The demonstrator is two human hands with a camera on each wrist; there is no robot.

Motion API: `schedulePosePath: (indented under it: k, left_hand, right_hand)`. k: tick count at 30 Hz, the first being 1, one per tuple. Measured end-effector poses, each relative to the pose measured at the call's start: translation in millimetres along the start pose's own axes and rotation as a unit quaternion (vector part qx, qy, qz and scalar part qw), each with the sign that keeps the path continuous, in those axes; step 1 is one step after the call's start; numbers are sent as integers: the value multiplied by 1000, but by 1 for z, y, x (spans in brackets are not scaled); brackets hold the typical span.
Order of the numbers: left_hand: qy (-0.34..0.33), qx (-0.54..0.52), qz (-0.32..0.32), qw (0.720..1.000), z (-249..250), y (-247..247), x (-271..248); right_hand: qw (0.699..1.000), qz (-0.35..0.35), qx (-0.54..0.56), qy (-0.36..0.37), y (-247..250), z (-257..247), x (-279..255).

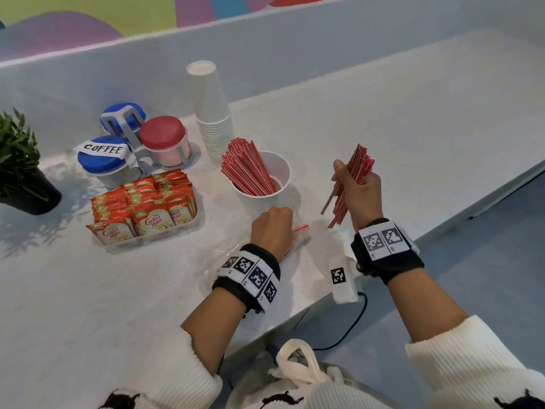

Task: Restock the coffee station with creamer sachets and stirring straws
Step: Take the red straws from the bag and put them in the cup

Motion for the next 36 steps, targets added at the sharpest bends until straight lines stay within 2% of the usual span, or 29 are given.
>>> schedulePosePath:
  k: [5, 11, 13, 16, 19, 21, 24, 27, 30, 33, 36]
  left_hand:
    - [-9, 53, -37, 998, 2, -14, 5]
    - [-30, 85, -40, 995, 6, -16, 8]
    - [-28, 52, -26, 998, 8, -12, 6]
    - [-45, -71, 35, 996, 17, 5, 6]
    - [-86, -241, 119, 959, 27, 25, 6]
    - [-91, -296, 144, 940, 29, 31, 7]
    - [-66, -287, 122, 948, 21, 21, 14]
    - [-46, -243, 76, 966, 13, 5, 15]
    - [-41, -214, 63, 974, 12, 3, 11]
    - [-47, -234, 91, 967, 15, 20, 8]
    - [-49, -260, 160, 951, 12, 56, 7]
  right_hand:
    - [1000, 12, 19, 11, 2, 9, -6]
    - [999, -5, -35, -5, 2, 37, -16]
    - [999, 10, -41, -11, 5, 38, -15]
    - [999, 12, -45, 7, 7, 27, -12]
    - [999, 5, -28, 22, 7, 16, -11]
    - [999, -3, -27, 36, 6, 12, -10]
    - [997, -24, -55, 40, 3, 19, -9]
    - [996, -43, -82, 5, 1, 38, -11]
    - [995, -55, -89, -7, -1, 46, -12]
    - [996, -48, -68, 15, -3, 29, -8]
    - [998, -45, -22, 46, -13, -7, 1]
Point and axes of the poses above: each hand's wrist, its own x-axis towards the middle knuckle, its own y-axis out of the back of the hand, z = x × y, the point moved 5 cm from there along x, towards the middle knuckle, and after that the axes turned 1 degree about z, right-handed, at the moved point
